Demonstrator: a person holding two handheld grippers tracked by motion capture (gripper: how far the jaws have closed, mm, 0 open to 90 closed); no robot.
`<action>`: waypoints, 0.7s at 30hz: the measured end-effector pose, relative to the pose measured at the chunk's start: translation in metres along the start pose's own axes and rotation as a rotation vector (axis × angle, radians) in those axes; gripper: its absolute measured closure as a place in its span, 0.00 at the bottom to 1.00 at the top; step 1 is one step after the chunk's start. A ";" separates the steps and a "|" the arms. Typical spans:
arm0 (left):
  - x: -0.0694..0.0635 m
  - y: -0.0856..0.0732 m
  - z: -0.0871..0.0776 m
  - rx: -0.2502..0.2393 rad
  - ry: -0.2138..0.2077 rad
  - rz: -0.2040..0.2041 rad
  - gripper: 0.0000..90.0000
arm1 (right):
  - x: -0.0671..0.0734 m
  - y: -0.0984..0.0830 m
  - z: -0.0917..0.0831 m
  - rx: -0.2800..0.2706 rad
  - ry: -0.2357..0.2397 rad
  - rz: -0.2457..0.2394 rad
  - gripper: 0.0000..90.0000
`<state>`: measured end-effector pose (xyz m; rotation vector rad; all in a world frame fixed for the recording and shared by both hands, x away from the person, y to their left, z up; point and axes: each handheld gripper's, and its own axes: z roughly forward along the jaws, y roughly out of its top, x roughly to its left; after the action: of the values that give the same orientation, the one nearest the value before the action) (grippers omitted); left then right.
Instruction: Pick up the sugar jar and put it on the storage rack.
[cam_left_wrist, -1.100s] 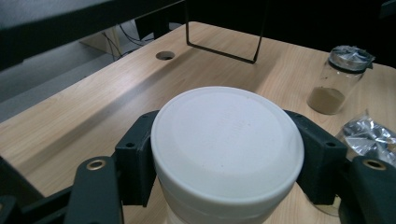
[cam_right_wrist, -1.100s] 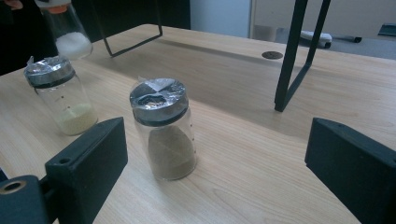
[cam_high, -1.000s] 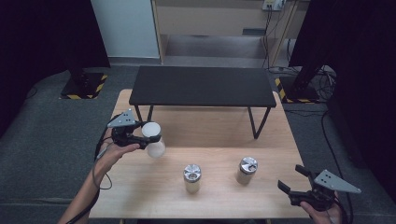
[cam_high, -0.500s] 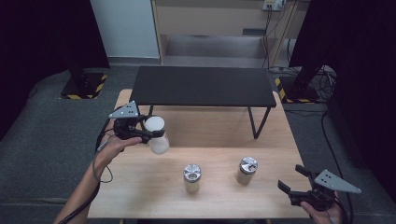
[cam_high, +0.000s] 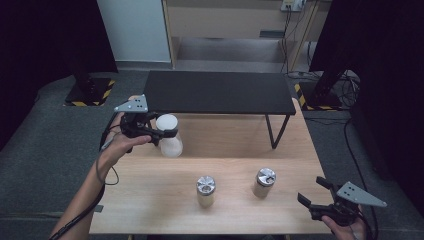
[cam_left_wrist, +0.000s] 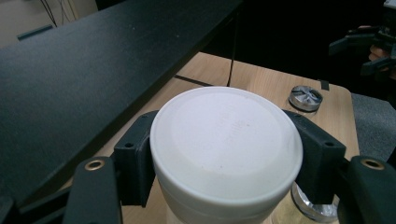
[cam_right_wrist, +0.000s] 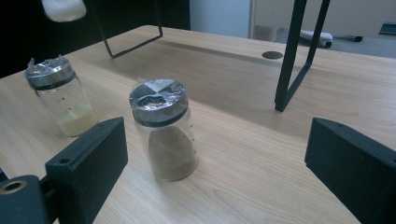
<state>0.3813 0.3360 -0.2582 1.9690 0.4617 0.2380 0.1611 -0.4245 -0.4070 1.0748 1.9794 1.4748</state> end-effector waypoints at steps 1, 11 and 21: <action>0.000 0.003 0.000 0.002 -0.001 0.001 0.36 | 0.000 0.000 0.000 0.000 0.000 0.001 0.07; 0.006 0.033 0.000 0.002 -0.007 0.009 0.36 | 0.000 0.000 0.000 -0.002 0.001 0.002 0.07; 0.009 0.061 -0.006 -0.027 0.014 0.020 0.36 | -0.001 -0.001 0.000 -0.004 0.004 0.004 0.07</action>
<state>0.4000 0.3219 -0.2010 1.9478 0.4459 0.2690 0.1612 -0.4256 -0.4076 1.0757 1.9775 1.4827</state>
